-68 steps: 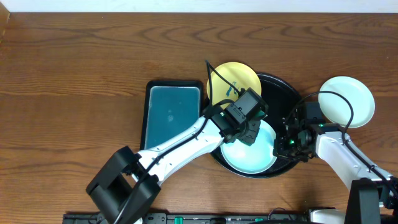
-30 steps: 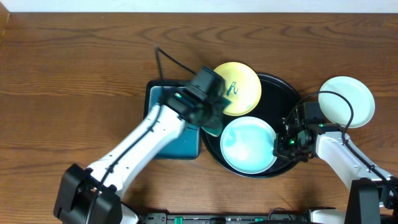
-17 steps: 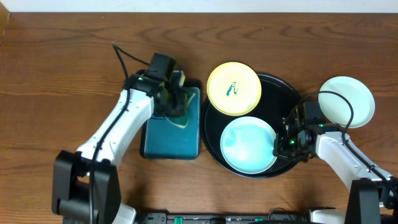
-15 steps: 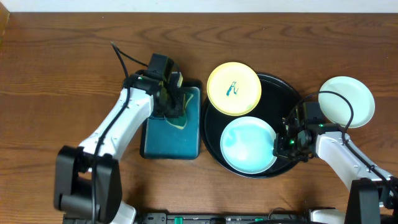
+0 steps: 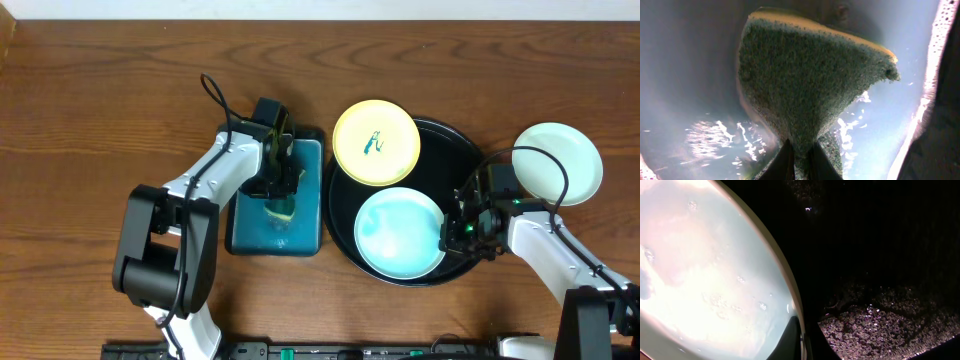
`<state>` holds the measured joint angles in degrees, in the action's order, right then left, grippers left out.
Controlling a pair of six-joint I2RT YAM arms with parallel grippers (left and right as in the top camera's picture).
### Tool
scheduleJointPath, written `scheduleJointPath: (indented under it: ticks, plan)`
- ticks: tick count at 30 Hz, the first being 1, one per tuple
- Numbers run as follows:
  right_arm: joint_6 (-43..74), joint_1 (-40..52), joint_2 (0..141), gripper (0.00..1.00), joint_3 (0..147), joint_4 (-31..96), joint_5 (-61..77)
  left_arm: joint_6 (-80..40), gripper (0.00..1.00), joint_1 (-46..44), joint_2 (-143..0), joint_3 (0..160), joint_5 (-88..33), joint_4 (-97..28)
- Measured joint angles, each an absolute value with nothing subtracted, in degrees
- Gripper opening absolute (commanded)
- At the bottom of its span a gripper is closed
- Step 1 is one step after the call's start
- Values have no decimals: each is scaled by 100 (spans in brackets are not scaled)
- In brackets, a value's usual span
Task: Clean dirty plates on tray and stack at the side
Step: 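Rub the green sponge in the blue tray water with the left gripper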
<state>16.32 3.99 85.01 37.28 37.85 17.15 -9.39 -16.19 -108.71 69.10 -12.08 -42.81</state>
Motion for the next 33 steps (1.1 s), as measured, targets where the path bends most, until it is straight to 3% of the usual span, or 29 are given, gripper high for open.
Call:
scheduleJointPath:
  ticks: [12, 23, 33]
  plan:
    - [1634, 397, 8501, 1, 3728, 3787, 1715, -1201, 7, -1619, -10847, 7015, -1181, -4493]
    - [1634, 397, 8501, 1, 3728, 3787, 1715, -1221, 8, -1619, -9583, 7004, -969, -4609]
    - [1632, 397, 8501, 1, 3728, 3787, 1715, -1249, 8, -1619, -10130, 6906, -862, -4477]
